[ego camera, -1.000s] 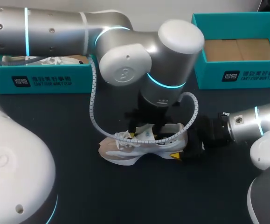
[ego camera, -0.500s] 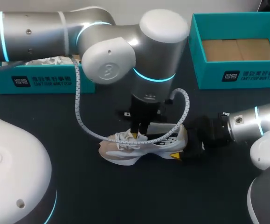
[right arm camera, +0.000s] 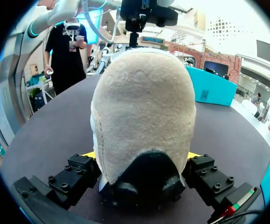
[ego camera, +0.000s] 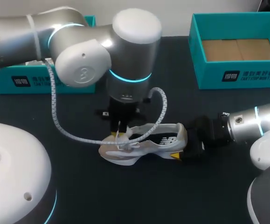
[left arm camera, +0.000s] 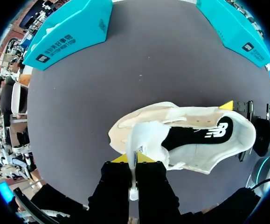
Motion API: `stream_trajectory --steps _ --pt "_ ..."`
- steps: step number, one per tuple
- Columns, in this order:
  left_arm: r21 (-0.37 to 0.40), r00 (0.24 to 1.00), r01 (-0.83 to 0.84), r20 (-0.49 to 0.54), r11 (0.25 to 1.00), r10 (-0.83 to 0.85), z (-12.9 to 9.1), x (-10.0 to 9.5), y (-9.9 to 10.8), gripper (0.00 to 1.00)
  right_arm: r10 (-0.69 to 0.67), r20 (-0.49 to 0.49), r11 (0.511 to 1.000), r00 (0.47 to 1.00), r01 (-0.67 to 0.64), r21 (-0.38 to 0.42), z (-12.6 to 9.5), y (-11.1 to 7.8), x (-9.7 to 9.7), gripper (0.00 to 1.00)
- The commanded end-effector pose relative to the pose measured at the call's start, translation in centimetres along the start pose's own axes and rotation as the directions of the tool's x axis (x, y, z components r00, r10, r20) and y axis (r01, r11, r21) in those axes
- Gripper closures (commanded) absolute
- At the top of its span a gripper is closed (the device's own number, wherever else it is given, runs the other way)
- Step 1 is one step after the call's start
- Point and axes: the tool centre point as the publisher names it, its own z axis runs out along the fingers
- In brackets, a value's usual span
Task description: Take the shoe out of the shoebox, open the shoe tongue, remove and reinsert the insole, then place the shoe into the shoebox
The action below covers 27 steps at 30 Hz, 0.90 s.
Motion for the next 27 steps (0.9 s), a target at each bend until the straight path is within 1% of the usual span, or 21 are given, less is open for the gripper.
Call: stream_trajectory --steps 1,3,5,6,8,10,11,13,16,17,19,20,21,23,24,27 --pt "-0.005 0.998 0.012 -0.059 1.0 -0.013 1.9 -1.6 0.0 1.0 0.0 0.003 1.0 1.0 0.0 0.003 0.0 0.1 0.1 1.0" --pt "-0.027 0.999 0.02 -0.042 0.999 -0.021 3.1 -2.0 -0.2 1.0 0.0 0.003 1.0 1.0 0.0 0.003 0.0 0.1 0.1 1.0" --pt "-0.025 0.999 0.027 -0.03 0.999 -0.028 4.2 -2.3 -0.3 1.0 0.0 0.003 1.0 1.0 0.0 0.003 0.0 0.1 0.1 1.0" --pt "-0.035 0.999 0.032 -0.034 0.999 -0.033 4.6 -2.4 -0.3 1.0 0.0 0.003 1.0 1.0 0.0 0.003 0.0 0.1 0.1 1.0" --pt "-0.03 0.999 0.032 -0.038 0.999 -0.034 5.3 -2.6 -0.3 1.0 0.0 0.003 1.0 1.0 0.0 0.003 0.0 0.1 0.1 1.0" --pt "-0.025 0.998 0.033 -0.052 0.999 -0.035 6.0 -2.7 -0.3 0.98 0.0 0.003 1.0 1.0 0.0 0.003 0.0 0.1 0.1 1.0" --pt "-0.038 0.998 0.026 -0.064 0.999 -0.029 6.2 -2.7 -0.3 0.95 0.0 0.003 1.0 1.0 0.0 0.003 0.0 0.1 0.1 1.0" --pt "-0.028 0.998 0.029 -0.056 0.999 -0.031 6.7 -2.9 -0.4 0.85 0.0 0.003 1.0 1.0 0.0 0.003 0.0 0.1 0.1 1.0" --pt "-0.025 0.998 0.031 -0.052 0.999 -0.033 6.9 -3.1 -0.5 0.81 0.0 0.003 1.0 1.0 0.0 0.003 0.0 0.1 0.1 1.0" --pt "-0.026 0.998 0.031 -0.053 0.999 -0.033 6.8 -3.2 -0.6 0.76 0.0 0.003 1.0 1.0 0.0 0.003 0.0 0.1 0.1 1.0" --pt "-0.01 0.998 0.019 -0.06 1.0 -0.02 6.5 -3.4 -0.6 0.65 0.0 0.003 1.0 1.0 0.0 0.003 0.0 0.1 0.1 1.0" --pt "-0.01 0.998 0.017 -0.064 1.0 -0.017 6.3 -3.5 -0.5 0.54 0.0 0.003 1.0 1.0 0.0 0.003 0.0 0.1 0.1 1.0" --pt "0.0 0.997 0.008 -0.072 1.0 -0.008 6.0 -3.6 -0.4 0.45 0.0 0.003 1.0 1.0 0.0 0.003 0.0 0.1 0.1 1.0" --pt "0.022 0.995 -0.019 -0.093 1.0 0.021 5.2 -3.9 -0.1 0.04 0.0 0.003 1.0 1.0 0.0 0.003 0.0 0.1 0.1 1.0" --pt "0.036 0.994 -0.033 -0.101 0.999 0.036 4.8 -4.0 0.0 0.0 0.0 0.003 1.0 1.0 0.0 0.003 0.0 0.1 0.1 1.0" --pt "0.071 0.981 -0.096 -0.165 0.993 0.107 2.6 -4.7 0.3 0.0 0.0 0.003 1.0 1.0 0.0 0.003 0.0 0.1 0.1 1.0"
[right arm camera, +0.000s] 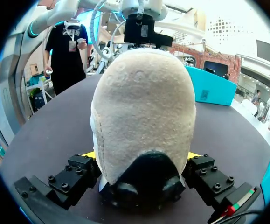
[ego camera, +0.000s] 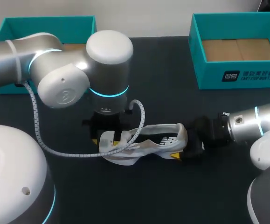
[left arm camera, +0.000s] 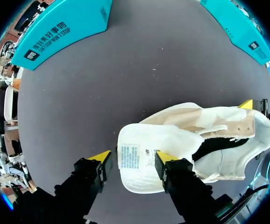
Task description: Take the shoe out of the shoebox, open the shoe tongue, remove and reinsert the insole, then place the shoe into the shoebox
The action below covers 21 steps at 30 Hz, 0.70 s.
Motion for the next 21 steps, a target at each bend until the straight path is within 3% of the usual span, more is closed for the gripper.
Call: stream_trajectory --steps 1,4,6,7,10,12,21 --pt "0.042 0.989 -0.072 -0.129 0.997 0.077 -3.6 -1.9 1.0 0.0 0.0 0.002 1.0 1.0 0.0 0.002 0.0 0.1 0.0 1.0" --pt "0.078 0.944 -0.231 -0.225 0.97 0.243 -5.6 -1.9 0.6 0.0 0.0 0.002 1.0 1.0 0.0 0.002 0.0 0.1 0.0 1.0" --pt "0.095 0.843 -0.461 -0.263 0.882 0.469 -6.8 -1.8 0.3 0.0 0.0 0.002 1.0 1.0 0.0 0.002 0.0 0.1 0.0 1.0" --pt "0.172 0.802 -0.513 -0.253 0.841 0.541 -7.2 -1.7 0.1 0.0 0.0 0.002 1.0 1.0 0.0 0.002 0.0 0.1 0.0 1.0" --pt "0.187 0.488 -0.816 -0.286 0.547 0.825 -8.3 -2.0 -0.1 0.0 0.0 0.002 1.0 1.0 0.0 0.002 0.0 0.1 0.0 1.0" --pt "0.161 0.119 -0.97 -0.33 0.18 0.937 -8.9 -3.1 -0.1 0.0 0.0 0.002 1.0 1.0 0.0 0.002 0.0 0.1 0.0 1.0" --pt "0.161 0.119 -0.97 -0.33 0.18 0.937 -8.9 -3.1 -0.1 0.0 0.0 0.002 1.0 1.0 0.0 0.002 0.0 0.1 0.0 1.0"
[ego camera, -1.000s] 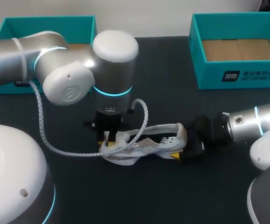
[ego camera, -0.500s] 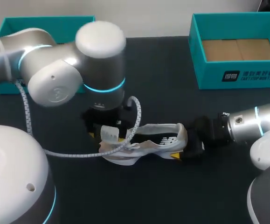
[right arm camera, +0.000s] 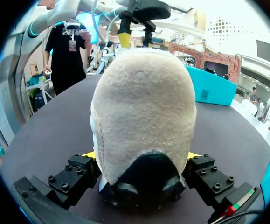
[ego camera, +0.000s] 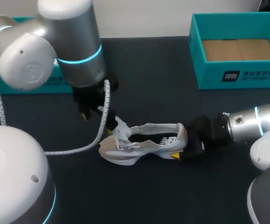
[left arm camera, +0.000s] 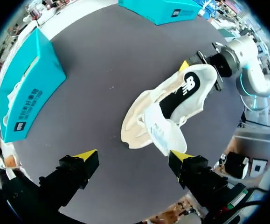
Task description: Take the shoe out of the shoebox, open the shoe tongue, remove and reinsert the insole, then place the shoe into the shoebox
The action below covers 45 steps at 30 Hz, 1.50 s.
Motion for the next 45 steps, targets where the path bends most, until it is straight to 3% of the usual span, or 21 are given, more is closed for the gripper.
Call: stream_trajectory --steps 1,6,15,18,20,21,25,31,39,45 --pt "-0.016 0.695 -0.694 -0.278 0.72 0.663 0.0 -0.6 0.2 0.0 0.0 0.002 1.0 1.0 0.0 0.002 0.0 0.1 0.1 1.0" --pt "-0.016 0.695 -0.694 -0.278 0.72 0.663 0.0 -0.6 0.2 0.0 0.0 0.002 1.0 1.0 0.0 0.002 0.0 0.1 0.1 1.0" --pt "0.057 0.567 -0.801 -0.246 0.595 0.786 -2.3 0.8 -1.8 0.01 0.0 0.002 1.0 1.0 0.0 0.002 0.0 0.1 0.1 1.0" --pt "0.075 0.521 -0.83 -0.247 0.552 0.817 -2.9 1.5 -3.3 0.22 0.0 0.002 1.0 1.0 0.0 0.002 0.0 0.1 0.1 1.0" --pt "0.091 0.494 -0.844 -0.255 0.529 0.831 -3.2 2.1 -4.1 0.48 0.0 0.002 1.0 1.0 0.0 0.002 0.0 0.1 0.1 1.0" --pt "0.09 0.478 -0.856 -0.238 0.509 0.845 -3.3 2.4 -4.5 0.51 0.0 0.002 1.0 1.0 0.0 0.002 0.0 0.1 0.1 1.0" --pt "0.131 0.408 -0.888 -0.219 0.441 0.887 -3.9 4.0 -5.7 0.75 0.0 0.002 1.0 1.0 0.0 0.002 0.0 0.1 0.1 1.0" --pt "0.17 0.304 -0.926 -0.193 0.337 0.933 -3.7 6.7 -7.2 0.97 0.0 0.002 1.0 1.0 0.0 0.002 0.0 0.1 0.1 1.0" --pt "0.208 0.204 -0.947 -0.201 0.245 0.958 -1.4 9.9 -8.7 1.0 0.0 0.002 1.0 1.0 0.0 0.002 0.0 0.1 0.1 1.0" --pt "0.218 0.204 -0.945 -0.198 0.246 0.959 1.0 11.8 -9.7 1.0 0.0 0.002 1.0 1.0 0.0 0.002 0.0 0.1 0.1 1.0"
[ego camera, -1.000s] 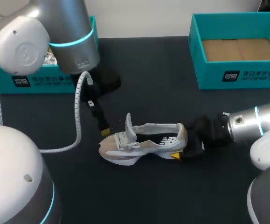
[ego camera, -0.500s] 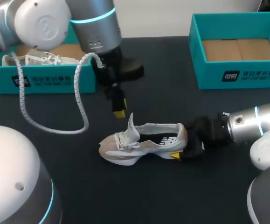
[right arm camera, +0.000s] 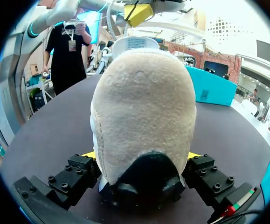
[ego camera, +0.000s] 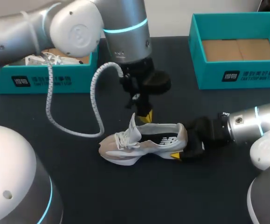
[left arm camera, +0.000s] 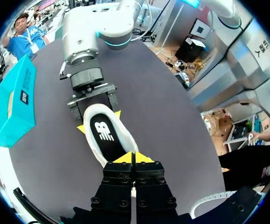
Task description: Take the shoe out of the shoebox, open the shoe tongue, remove and reinsert the insole, then place the shoe into the shoebox
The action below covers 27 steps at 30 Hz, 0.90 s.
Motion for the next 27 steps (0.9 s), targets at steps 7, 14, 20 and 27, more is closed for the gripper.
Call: stream_trajectory --steps 7,14,20,27 --pt "0.009 0.998 0.055 -0.004 0.998 -0.055 4.9 -2.4 -0.7 1.0 0.0 0.002 1.0 1.0 0.0 0.002 0.0 0.1 0.0 1.0" --pt "0.008 0.994 0.112 -0.008 0.994 -0.112 7.2 -3.4 -0.3 1.0 0.0 0.002 1.0 1.0 0.0 0.002 0.0 0.1 0.0 1.0" --pt "0.008 0.993 0.119 0.0 0.993 -0.119 7.6 -3.3 -0.2 1.0 0.0 0.002 1.0 1.0 0.0 0.002 0.0 0.1 0.0 1.0" --pt "0.008 0.993 0.119 0.0 0.993 -0.119 7.6 -3.3 -0.2 1.0 0.0 0.002 1.0 1.0 0.0 0.002 0.0 0.1 0.0 1.0"
